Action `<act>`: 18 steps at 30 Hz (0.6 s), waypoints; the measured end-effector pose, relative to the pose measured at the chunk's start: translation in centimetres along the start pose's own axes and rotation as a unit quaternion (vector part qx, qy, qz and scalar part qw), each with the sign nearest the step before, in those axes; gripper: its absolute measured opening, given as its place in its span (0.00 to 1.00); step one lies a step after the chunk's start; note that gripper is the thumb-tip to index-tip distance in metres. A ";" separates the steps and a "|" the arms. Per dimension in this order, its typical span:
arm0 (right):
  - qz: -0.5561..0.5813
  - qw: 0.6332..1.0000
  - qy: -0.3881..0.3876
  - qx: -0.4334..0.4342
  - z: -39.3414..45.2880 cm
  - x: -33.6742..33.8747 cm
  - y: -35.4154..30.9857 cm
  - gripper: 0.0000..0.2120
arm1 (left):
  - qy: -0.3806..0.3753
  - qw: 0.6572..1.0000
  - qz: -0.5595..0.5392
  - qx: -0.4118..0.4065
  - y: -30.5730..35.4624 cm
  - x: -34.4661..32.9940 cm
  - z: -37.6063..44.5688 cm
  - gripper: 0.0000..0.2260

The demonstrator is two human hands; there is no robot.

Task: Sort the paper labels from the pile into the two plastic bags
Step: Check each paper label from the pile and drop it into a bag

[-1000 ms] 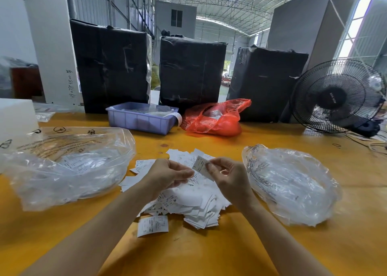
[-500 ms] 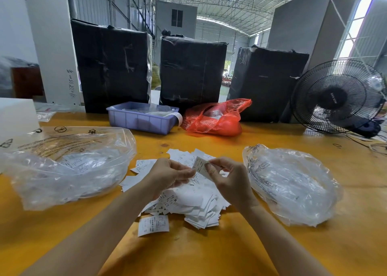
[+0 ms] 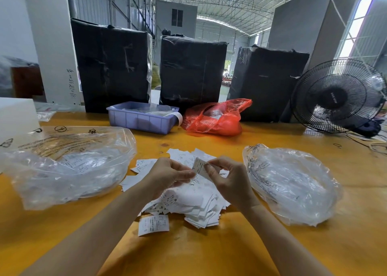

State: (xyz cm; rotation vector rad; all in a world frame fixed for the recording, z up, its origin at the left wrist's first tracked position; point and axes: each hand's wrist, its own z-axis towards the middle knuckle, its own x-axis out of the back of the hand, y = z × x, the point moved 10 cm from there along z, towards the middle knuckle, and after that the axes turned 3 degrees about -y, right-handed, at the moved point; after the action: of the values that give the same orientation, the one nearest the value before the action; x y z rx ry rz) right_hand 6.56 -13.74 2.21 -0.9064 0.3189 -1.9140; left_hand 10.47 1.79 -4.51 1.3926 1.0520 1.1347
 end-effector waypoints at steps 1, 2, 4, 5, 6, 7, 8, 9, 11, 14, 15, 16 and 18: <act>-0.013 1.000 0.003 0.011 -0.1 0.0 -0.3 0.02 | -0.001 1.000 0.000 0.000 0.0 0.0 0.0 0.06; -0.026 0.999 0.009 0.022 -0.1 0.1 -0.5 0.02 | -0.002 1.000 0.001 0.000 0.0 -0.1 0.0 0.06; -0.042 0.998 0.015 0.038 -0.1 0.2 -0.8 0.02 | -0.005 1.000 0.006 0.000 0.1 -0.2 -0.1 0.06; -0.049 0.998 0.015 0.043 -0.1 0.2 -0.9 0.02 | -0.007 1.000 0.010 -0.001 0.1 -0.2 -0.1 0.06; -0.057 0.997 0.014 0.048 -0.1 0.1 -1.0 0.02 | -0.009 1.000 0.014 -0.002 0.2 -0.2 -0.1 0.07; -0.063 0.997 0.013 0.051 -0.1 0.1 -1.1 0.02 | -0.011 1.000 0.017 -0.002 0.2 -0.3 -0.2 0.08; -0.066 0.996 0.013 0.053 -0.1 0.1 -1.1 0.02 | -0.013 1.000 0.021 -0.003 0.3 -0.3 -0.3 0.10; -0.067 0.996 0.013 0.054 -0.2 0.0 -1.1 0.02 | -0.015 1.000 0.023 -0.003 0.3 -0.3 -0.3 0.12; -0.066 0.996 0.015 0.052 -0.2 0.1 -1.1 0.02 | -0.018 0.999 0.028 -0.005 0.4 -0.4 -0.3 0.14; -0.063 0.997 0.013 0.043 -0.1 0.1 -0.8 0.02 | -0.016 0.999 0.029 -0.007 0.4 -0.3 -0.3 0.14; -0.061 0.997 0.012 0.041 -0.2 0.1 -0.8 0.02 | -0.015 0.999 0.029 -0.009 0.5 -0.3 -0.3 0.12; -0.056 0.998 0.012 0.038 -0.2 0.1 -0.8 0.02 | -0.012 0.999 0.030 -0.013 0.5 -0.3 -0.3 0.10; -0.041 0.999 0.014 0.033 -0.1 0.1 -0.7 0.02 | -0.004 0.999 0.035 -0.019 0.6 -0.1 -0.2 0.06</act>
State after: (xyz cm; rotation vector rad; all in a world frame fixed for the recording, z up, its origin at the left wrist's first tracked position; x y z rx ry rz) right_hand 5.94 -13.51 2.58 -0.8615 0.2380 -2.0025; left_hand 10.28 1.65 -3.93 1.4119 0.9774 1.1939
